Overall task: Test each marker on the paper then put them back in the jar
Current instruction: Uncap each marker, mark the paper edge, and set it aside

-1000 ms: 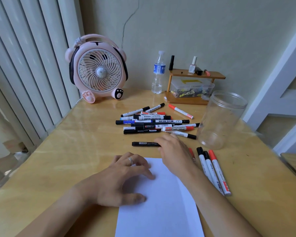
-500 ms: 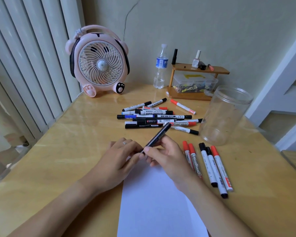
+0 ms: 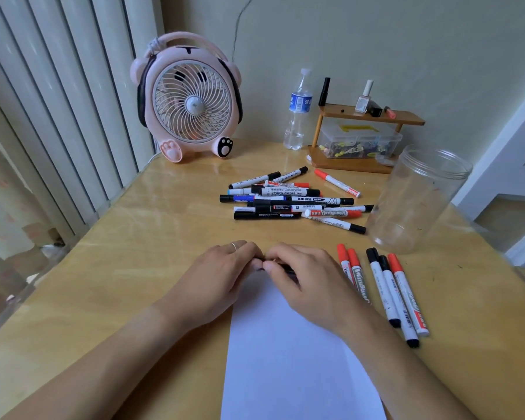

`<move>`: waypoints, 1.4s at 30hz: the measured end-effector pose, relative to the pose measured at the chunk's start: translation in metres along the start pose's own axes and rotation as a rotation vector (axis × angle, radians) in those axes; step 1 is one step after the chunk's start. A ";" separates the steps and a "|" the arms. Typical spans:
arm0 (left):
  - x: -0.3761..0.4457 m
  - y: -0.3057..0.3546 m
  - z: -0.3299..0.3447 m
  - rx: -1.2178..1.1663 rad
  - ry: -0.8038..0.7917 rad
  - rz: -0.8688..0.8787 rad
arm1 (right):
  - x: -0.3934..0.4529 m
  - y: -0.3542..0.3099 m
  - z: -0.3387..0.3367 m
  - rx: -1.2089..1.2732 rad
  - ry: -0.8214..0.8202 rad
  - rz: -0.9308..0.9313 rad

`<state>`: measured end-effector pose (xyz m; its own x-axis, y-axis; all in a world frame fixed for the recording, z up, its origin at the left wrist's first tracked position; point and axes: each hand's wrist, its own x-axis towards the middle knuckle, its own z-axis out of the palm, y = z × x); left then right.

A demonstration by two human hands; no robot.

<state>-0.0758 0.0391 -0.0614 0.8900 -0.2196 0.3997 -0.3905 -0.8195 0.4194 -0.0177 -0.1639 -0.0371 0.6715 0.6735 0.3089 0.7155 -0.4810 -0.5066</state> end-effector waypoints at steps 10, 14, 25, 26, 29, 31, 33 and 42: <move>0.001 -0.001 0.002 -0.003 -0.043 -0.026 | -0.001 0.001 0.009 -0.369 0.087 -0.124; 0.004 0.000 0.000 0.110 0.039 0.056 | 0.001 -0.001 0.015 -0.404 0.164 -0.135; 0.003 -0.013 -0.019 0.050 0.170 -0.110 | -0.001 0.012 -0.004 0.179 0.267 0.221; 0.003 -0.013 -0.016 0.029 0.148 -0.140 | -0.001 0.011 -0.006 0.310 0.271 0.245; 0.002 -0.010 -0.009 -0.035 0.113 -0.212 | 0.000 0.004 -0.008 0.590 0.318 0.221; 0.002 -0.007 -0.006 -0.094 0.101 -0.255 | 0.000 -0.001 -0.008 0.777 0.348 0.240; 0.001 -0.005 -0.005 -0.074 0.038 -0.263 | 0.002 -0.006 -0.006 1.038 0.325 0.342; -0.006 -0.005 -0.005 0.199 -0.233 -0.216 | 0.004 0.001 0.003 0.975 0.316 0.414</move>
<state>-0.0805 0.0469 -0.0622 0.9855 -0.1264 0.1135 -0.1552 -0.9418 0.2983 -0.0155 -0.1600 -0.0391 0.9425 0.3217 0.0905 0.0590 0.1064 -0.9926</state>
